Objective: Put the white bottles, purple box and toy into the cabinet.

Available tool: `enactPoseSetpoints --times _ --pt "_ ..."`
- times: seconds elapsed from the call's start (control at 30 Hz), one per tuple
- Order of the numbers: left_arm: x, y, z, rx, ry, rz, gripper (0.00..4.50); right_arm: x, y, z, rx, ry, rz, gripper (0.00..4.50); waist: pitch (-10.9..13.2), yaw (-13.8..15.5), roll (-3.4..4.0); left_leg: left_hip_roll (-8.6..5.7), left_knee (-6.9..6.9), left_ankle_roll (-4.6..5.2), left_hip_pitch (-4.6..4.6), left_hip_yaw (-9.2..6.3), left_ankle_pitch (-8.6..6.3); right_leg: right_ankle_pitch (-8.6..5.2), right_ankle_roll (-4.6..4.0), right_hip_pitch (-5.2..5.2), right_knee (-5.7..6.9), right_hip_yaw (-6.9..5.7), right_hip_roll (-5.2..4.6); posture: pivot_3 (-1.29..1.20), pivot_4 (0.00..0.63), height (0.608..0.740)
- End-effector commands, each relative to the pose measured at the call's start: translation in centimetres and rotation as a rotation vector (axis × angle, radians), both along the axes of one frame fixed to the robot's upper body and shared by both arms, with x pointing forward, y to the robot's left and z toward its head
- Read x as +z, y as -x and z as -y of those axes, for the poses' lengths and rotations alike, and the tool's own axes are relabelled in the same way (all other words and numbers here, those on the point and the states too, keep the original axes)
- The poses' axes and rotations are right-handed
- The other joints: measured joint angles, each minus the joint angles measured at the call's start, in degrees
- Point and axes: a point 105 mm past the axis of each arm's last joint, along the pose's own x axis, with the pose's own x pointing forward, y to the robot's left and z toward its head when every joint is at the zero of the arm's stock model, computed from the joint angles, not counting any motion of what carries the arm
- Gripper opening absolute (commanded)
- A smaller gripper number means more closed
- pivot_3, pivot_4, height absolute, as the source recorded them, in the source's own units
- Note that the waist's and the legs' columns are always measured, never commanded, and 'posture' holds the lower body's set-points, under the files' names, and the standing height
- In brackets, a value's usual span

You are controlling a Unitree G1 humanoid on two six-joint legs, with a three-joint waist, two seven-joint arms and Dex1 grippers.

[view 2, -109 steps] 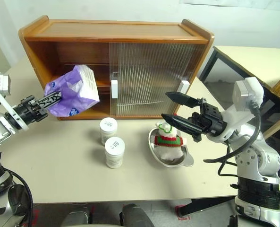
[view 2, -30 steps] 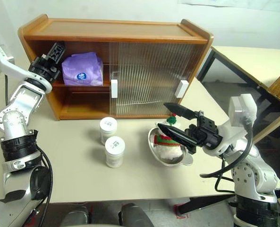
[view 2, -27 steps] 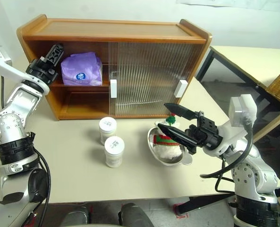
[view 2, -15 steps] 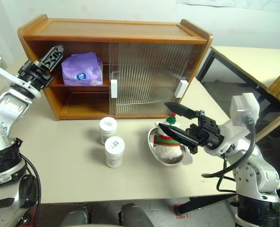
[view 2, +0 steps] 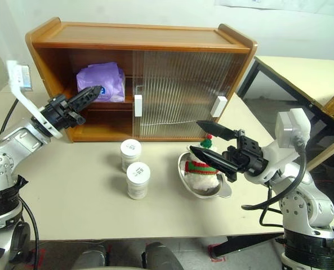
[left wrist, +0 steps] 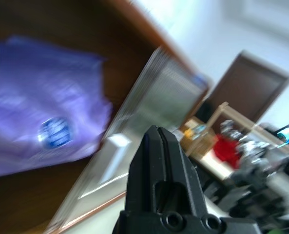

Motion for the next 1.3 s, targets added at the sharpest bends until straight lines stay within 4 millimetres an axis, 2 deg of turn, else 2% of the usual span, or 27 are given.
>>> enactPoseSetpoints --times 0.03,0.13,0.4,0.53,0.6,0.87,1.0,1.2,1.3 --pt "-1.1 -1.5 -0.9 0.085 -0.067 -0.04 0.02 0.1 0.0 0.1 -0.012 0.014 0.004 4.5 0.01 -0.13 -0.01 0.01 0.0 0.0 -0.02 0.0 0.0 -0.01 0.01 -0.02 0.0 0.0 0.0 -0.18 0.0 0.74" --pt "-1.9 -2.1 -1.1 0.115 -0.17 -0.031 0.02 0.0 -0.1 0.0 -0.014 0.016 0.005 4.5 0.01 -0.26 -0.01 0.01 0.0 0.01 -0.07 0.0 -0.01 -0.01 0.01 -0.06 -0.02 0.0 0.0 -0.18 0.0 0.74" --pt "-1.9 -3.0 -0.2 0.116 -0.195 0.003 0.02 -0.1 -0.1 0.0 -0.019 0.015 0.003 4.5 0.01 -0.42 -0.02 0.0 -0.03 0.03 -0.13 -0.01 -0.1 -0.03 -0.13 -0.1 -0.03 0.01 0.0 -0.19 0.0 0.74" --pt "-1.8 -4.8 0.1 0.151 -0.231 0.011 0.02 -0.2 -0.2 0.0 -0.02 0.014 0.006 4.5 0.01 -0.41 -0.02 0.0 -0.01 0.05 -0.15 -0.01 -0.11 -0.08 -0.04 -0.09 -0.04 0.01 0.0 -0.19 0.0 0.74" --pt "-1.8 -5.4 0.0 0.174 -0.261 0.017 0.02 -0.2 -0.3 0.0 -0.022 0.012 0.009 4.5 0.01 -0.65 -0.02 0.0 0.0 0.05 -0.14 -0.01 -0.11 -0.27 0.32 -0.08 -0.05 0.01 0.0 -0.2 0.0 0.74" --pt "-1.5 -7.2 -0.5 0.253 -0.295 0.031 0.02 -0.1 0.0 0.1 -0.032 0.008 0.018 4.5 0.01 -1.7 -0.02 0.0 -0.01 0.12 -0.21 -0.01 -0.15 -0.32 0.41 -0.09 -0.09 0.03 0.0 -0.22 0.0 0.74" --pt "-1.6 -8.1 -1.5 0.323 -0.311 0.033 0.02 -0.1 0.1 0.3 -0.039 0.013 0.017 4.5 0.01 -1.99 -0.02 -0.01 0.01 0.12 -0.21 -0.01 -0.14 -0.32 0.46 -0.08 -0.09 0.03 0.0 -0.23 0.0 0.74" --pt "-1.3 -8.4 -2.0 0.353 -0.329 0.046 0.02 0.0 0.3 0.5 -0.044 0.019 0.015 4.5 0.02 -2.88 -0.03 -0.01 0.09 0.17 -0.19 -0.01 -0.11 -0.24 0.48 -0.04 -0.08 0.03 0.0 -0.23 0.0 0.74" --pt "-1.0 -7.6 -1.0 0.277 -0.285 0.068 0.02 0.0 0.3 0.5 -0.043 0.021 0.01 4.5 0.02 -3.06 -0.03 -0.02 0.09 0.17 -0.2 -0.01 -0.11 -0.25 0.48 -0.05 -0.08 0.02 0.0 -0.23 0.0 0.74"
